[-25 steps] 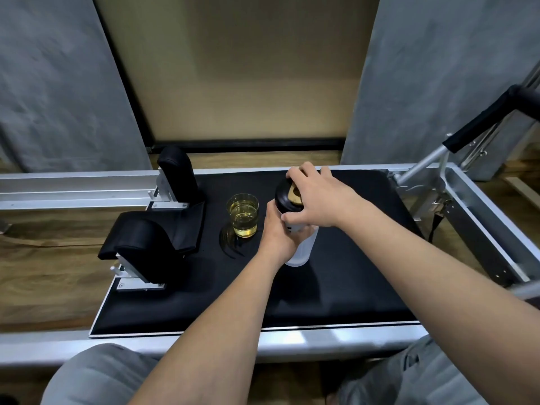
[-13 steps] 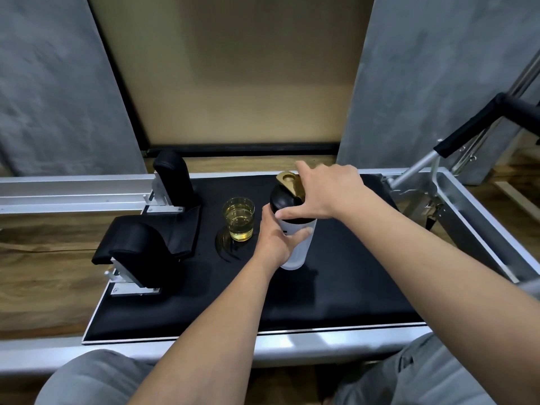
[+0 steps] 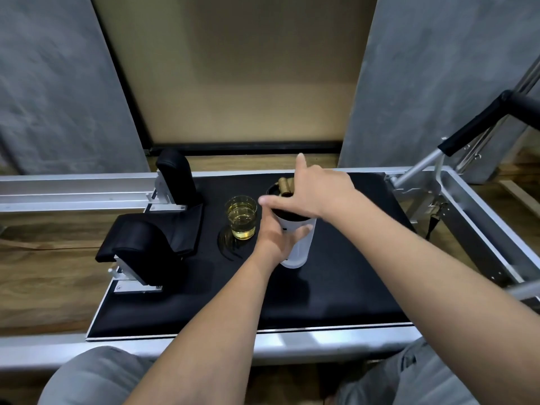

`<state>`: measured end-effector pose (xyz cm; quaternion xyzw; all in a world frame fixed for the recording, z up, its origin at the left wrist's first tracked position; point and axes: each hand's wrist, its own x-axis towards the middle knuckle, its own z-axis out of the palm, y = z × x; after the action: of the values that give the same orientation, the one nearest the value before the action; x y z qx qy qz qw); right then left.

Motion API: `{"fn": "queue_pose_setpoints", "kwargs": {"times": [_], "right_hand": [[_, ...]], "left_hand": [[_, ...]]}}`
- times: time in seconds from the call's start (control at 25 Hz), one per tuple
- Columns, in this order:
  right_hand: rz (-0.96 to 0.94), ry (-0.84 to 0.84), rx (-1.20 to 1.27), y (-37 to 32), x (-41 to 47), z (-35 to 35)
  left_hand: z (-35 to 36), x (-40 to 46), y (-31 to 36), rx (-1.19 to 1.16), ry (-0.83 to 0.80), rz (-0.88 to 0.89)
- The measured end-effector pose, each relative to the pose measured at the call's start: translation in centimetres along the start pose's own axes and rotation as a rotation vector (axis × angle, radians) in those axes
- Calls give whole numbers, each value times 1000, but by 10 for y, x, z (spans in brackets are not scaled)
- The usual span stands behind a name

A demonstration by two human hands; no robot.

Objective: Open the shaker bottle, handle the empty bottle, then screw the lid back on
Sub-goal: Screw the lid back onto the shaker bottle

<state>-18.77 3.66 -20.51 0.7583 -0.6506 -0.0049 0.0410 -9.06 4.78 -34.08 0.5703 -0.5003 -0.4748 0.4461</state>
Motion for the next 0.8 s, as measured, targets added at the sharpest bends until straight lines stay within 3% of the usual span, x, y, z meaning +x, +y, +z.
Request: {"fn": "queue_pose_setpoints", "kwargs": {"times": [0.12,0.28,0.36,0.44,0.56,0.68,0.8], "right_hand": [[-105,128,-82,10,3,-13],[-316,-169,-5,20,10,0],[-244,-163,92,15,9,14],[-97,-48,13,1,5,26],[39,-37,-64,-10,3,19],[39,-50,-12,1,9,-9],[-156,-12,-10,16,12,-23]], "left_hand": [[4,-2,9,-86,-38,-75],[3,-4,-3,-55,-25,-26],[3,-4,-2,-35,8,-44],[3,-4,-3,-17,24,-32],[5,-4,6,-166,30,-71],[1,-3,7,-153,9,-81],[1,-1,-4,43,7,-17]]}}
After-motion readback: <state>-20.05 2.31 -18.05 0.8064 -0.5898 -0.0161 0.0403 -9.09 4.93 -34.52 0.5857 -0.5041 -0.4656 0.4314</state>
